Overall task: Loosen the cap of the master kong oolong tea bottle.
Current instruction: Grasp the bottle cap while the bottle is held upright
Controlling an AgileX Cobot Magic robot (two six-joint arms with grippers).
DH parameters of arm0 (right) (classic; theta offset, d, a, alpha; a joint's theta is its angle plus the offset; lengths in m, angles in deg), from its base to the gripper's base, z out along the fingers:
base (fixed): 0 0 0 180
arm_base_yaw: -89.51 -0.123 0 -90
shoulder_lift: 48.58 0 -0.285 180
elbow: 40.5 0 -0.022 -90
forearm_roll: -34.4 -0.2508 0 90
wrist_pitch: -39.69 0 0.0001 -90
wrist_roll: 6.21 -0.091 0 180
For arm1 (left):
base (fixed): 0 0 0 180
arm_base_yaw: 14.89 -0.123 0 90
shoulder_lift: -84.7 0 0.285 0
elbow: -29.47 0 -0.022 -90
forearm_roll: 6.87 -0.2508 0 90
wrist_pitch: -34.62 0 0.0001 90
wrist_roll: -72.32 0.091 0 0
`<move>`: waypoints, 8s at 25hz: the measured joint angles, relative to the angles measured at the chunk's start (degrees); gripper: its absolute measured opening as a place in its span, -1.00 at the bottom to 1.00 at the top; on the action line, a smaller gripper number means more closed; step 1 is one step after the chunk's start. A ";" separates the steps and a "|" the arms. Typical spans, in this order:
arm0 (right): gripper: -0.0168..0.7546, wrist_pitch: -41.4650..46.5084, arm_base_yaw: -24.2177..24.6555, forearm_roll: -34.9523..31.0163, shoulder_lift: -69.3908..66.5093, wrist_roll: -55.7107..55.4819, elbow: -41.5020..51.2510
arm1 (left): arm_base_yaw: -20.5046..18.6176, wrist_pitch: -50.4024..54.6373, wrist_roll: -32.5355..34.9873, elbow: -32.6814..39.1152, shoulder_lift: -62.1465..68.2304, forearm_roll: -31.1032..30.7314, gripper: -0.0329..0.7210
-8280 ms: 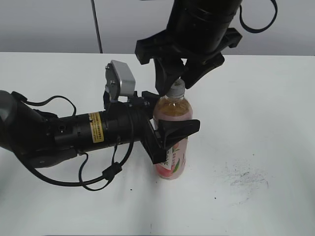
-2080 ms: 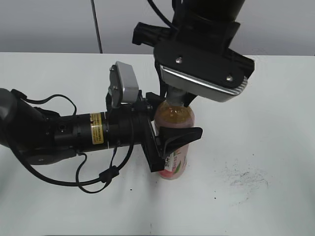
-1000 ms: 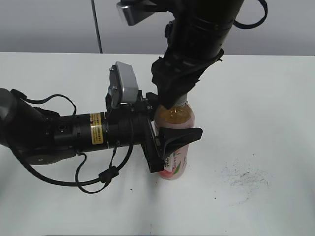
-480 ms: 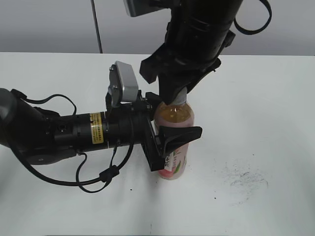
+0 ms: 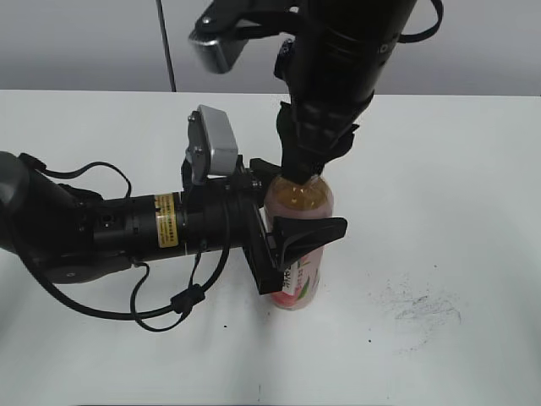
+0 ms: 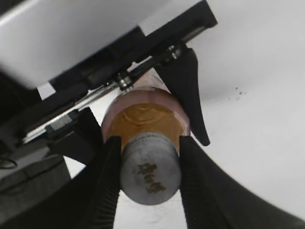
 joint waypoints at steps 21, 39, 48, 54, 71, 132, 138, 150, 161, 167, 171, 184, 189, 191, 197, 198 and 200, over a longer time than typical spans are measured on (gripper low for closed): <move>-0.23 0.55 -0.45 -0.11 0.16 98.44 0.00 | 0.00 0.00 0.39 0.00 0.00 -0.06 0.27; 0.64 -0.04 -0.20 3.90 0.16 26.00 -0.05 | 0.00 -0.21 0.40 0.00 0.00 -0.54 0.27; 0.48 0.22 -0.20 2.86 0.16 -29.90 -0.05 | 0.00 -0.16 0.20 0.00 0.00 -0.28 0.27; 0.35 0.12 -0.17 0.95 0.16 -48.90 -0.05 | 0.00 -0.16 0.20 0.00 0.00 -0.28 0.27; -0.23 0.05 -0.50 -0.78 0.16 -36.93 -0.05 | 0.00 -0.16 0.25 0.00 0.00 -0.28 0.27; 0.44 -0.09 -0.56 1.35 0.27 -47.58 -0.05 | 0.00 -0.14 0.18 0.00 0.00 0.52 0.27; 0.36 -0.09 -0.56 -0.35 0.99 -50.73 0.06 | 0.00 -0.14 0.18 0.00 0.00 0.52 0.27; 0.21 -0.09 -0.56 -0.01 1.98 -51.29 2.71 | 0.00 -0.10 0.14 0.00 0.00 0.52 0.27; 0.17 -0.09 -0.56 0.46 1.98 -51.07 1.50 | 0.00 -0.10 0.14 0.00 0.00 0.52 0.27; 0.16 -0.09 -0.56 0.48 1.98 -50.22 1.50 | 0.00 -0.10 0.14 0.00 0.00 0.52 0.27; 0.16 -0.09 -0.56 0.48 1.48 -49.96 1.50 | 0.00 -0.10 0.14 0.00 0.00 0.54 0.27; -0.24 -0.15 -0.56 0.19 1.24 -39.10 1.44 | 0.00 0.04 0.14 0.00 0.00 0.59 0.27; -0.24 -0.15 -0.56 0.20 1.24 -20.92 1.44 | 0.00 0.04 0.14 0.00 0.00 0.48 0.27; -0.24 -0.15 -0.56 0.31 1.24 -12.54 1.44 | 0.00 0.04 0.19 0.00 0.00 0.43 0.27; -0.24 -0.03 -0.56 0.31 1.24 15.36 1.25 | 0.00 -0.02 0.37 0.00 -0.05 0.15 0.27; -0.24 0.03 -0.56 0.31 1.24 20.90 1.19 | 0.00 -0.06 0.37 0.00 -0.05 0.09 0.27; -0.24 0.04 -0.56 0.31 1.24 31.89 1.19 | 0.00 -0.06 0.54 0.00 -0.05 -0.02 0.27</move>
